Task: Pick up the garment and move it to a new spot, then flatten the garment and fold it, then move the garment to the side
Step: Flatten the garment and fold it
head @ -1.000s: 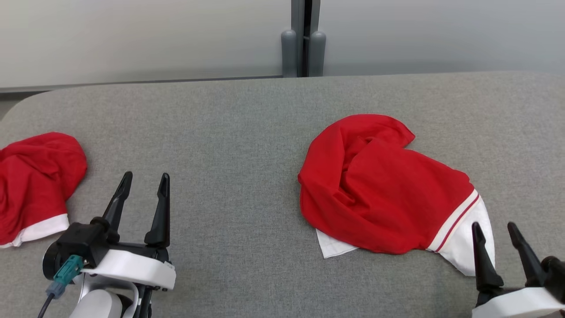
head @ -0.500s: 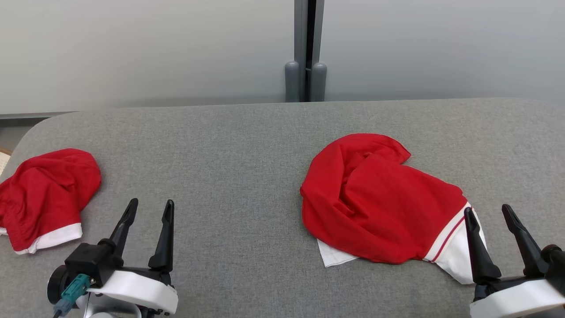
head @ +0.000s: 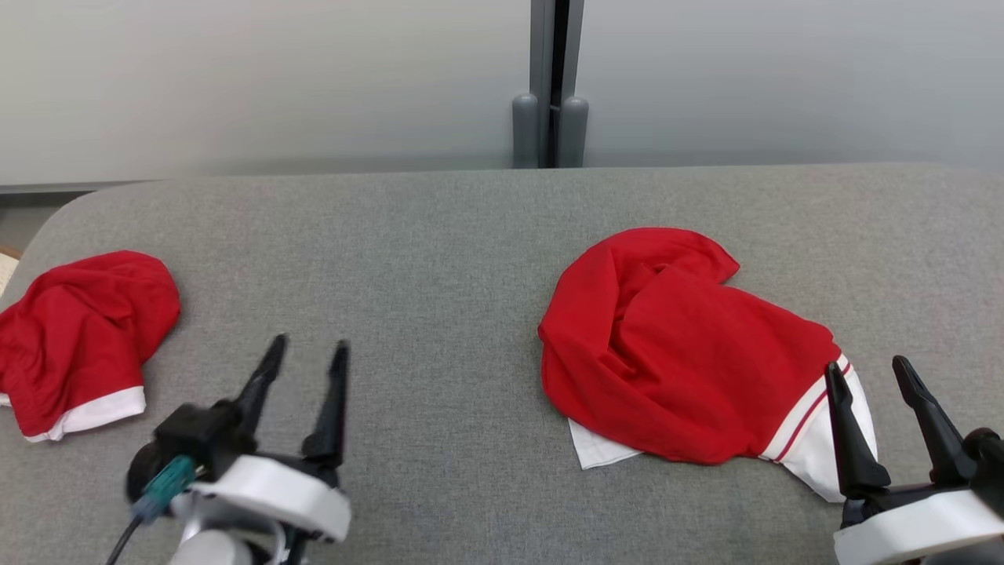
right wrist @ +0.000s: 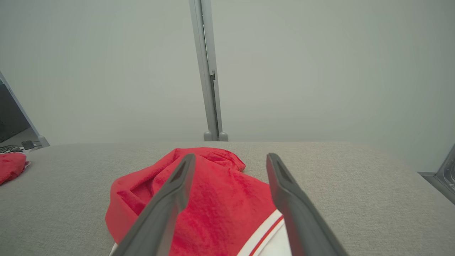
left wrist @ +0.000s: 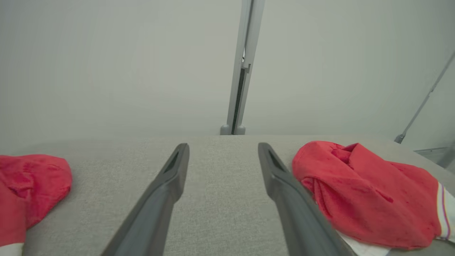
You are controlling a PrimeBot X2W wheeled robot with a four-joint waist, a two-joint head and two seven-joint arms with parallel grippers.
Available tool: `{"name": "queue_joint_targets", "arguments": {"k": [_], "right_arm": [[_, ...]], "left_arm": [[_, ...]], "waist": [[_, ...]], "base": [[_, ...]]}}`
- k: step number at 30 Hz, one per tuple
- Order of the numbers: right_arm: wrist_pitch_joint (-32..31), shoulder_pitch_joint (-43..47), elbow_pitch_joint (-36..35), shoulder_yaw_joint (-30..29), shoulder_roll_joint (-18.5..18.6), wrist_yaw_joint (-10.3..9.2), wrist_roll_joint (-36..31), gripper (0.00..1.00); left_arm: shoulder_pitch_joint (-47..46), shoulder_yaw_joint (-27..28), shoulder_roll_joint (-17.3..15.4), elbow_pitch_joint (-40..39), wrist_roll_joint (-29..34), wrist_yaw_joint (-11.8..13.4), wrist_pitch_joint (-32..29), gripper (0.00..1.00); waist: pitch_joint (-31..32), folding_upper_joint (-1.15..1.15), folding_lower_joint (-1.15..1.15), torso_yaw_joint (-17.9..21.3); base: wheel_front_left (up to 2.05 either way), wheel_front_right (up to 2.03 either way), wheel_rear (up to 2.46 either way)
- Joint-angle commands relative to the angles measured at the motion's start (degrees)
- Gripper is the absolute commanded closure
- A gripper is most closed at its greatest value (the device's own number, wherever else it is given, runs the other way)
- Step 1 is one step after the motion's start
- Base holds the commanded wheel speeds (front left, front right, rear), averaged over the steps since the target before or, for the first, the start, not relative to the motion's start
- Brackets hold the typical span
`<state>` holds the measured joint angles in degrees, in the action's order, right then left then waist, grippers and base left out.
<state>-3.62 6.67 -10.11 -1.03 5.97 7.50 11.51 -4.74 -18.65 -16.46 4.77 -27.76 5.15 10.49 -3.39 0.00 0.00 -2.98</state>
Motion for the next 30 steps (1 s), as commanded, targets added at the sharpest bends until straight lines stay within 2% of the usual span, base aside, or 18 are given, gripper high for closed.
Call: {"name": "queue_joint_targets", "arguments": {"k": [1,6,11,18,24,25,26,27,30], "right_arm": [[-0.21,-1.1,-0.34,0.24,0.09,-0.02,0.56,0.0],[-0.06,-3.4,-0.45,1.76,0.67,-0.02,0.8,0.0],[0.56,-5.86,0.73,3.2,0.93,-0.02,1.18,0.0],[2.04,-8.05,2.81,3.96,0.51,-0.02,1.37,0.0],[2.84,-8.47,3.86,3.74,0.29,-0.02,1.35,0.0],[3.03,-8.58,4.07,3.69,0.25,-0.02,1.33,0.0],[3.22,-8.67,4.26,3.62,0.19,-0.02,1.28,0.0],[3.32,-8.8,4.42,3.54,0.16,-0.02,1.25,0.0],[3.5,-8.85,4.77,3.35,-0.03,-0.02,1.34,0.0]], "left_arm": [[-2.66,-1.25,1.03,0.45,-0.7,-1.41,-1.2,0.0],[-11.2,-5.63,4.31,4.47,-1.68,-5.69,-5.49,0.0],[-19.71,-10.22,8.41,12.93,-2.01,-9.36,-9.14,0.0],[-27.89,-12.84,11.47,27.68,-3.86,-11.27,-11.77,0.0],[-31.11,-13.94,12.62,34.92,-7.45,-12.08,-14.49,0.0],[-31.6,-14.21,12.78,35.62,-8.46,-12.27,-14.79,0.25],[-32.11,-14.67,12.82,36.05,-8.7,-12.37,-14.52,0.8],[-32.65,-14.89,12.85,36.26,-8.98,-12.48,-13.72,1.0],[-32.82,-15.48,12.98,36.18,-10.91,-12.59,-12.16,1.0]], "waist": [[-1.21,0.0,0.0,0.15],[-4.71,0.0,0.0,1.98],[-8.28,0.0,0.0,4.97],[-11.78,0.0,0.0,9.1],[-12.84,0.0,0.0,10.09],[-12.93,0.0,0.0,10.13],[-12.95,0.0,0.0,10.15],[-12.96,0.0,0.0,10.12],[-12.67,0.0,0.0,9.72]], "base": [[0.0,0.0,0.0],[0.0,0.0,0.0],[0.0,0.0,0.0],[0.0,0.0,0.0],[0.0,0.0,0.0],[0.0,0.0,0.0],[0.0,0.0,0.0],[0.0,0.0,0.0],[0.0,0.0,0.0]]}}
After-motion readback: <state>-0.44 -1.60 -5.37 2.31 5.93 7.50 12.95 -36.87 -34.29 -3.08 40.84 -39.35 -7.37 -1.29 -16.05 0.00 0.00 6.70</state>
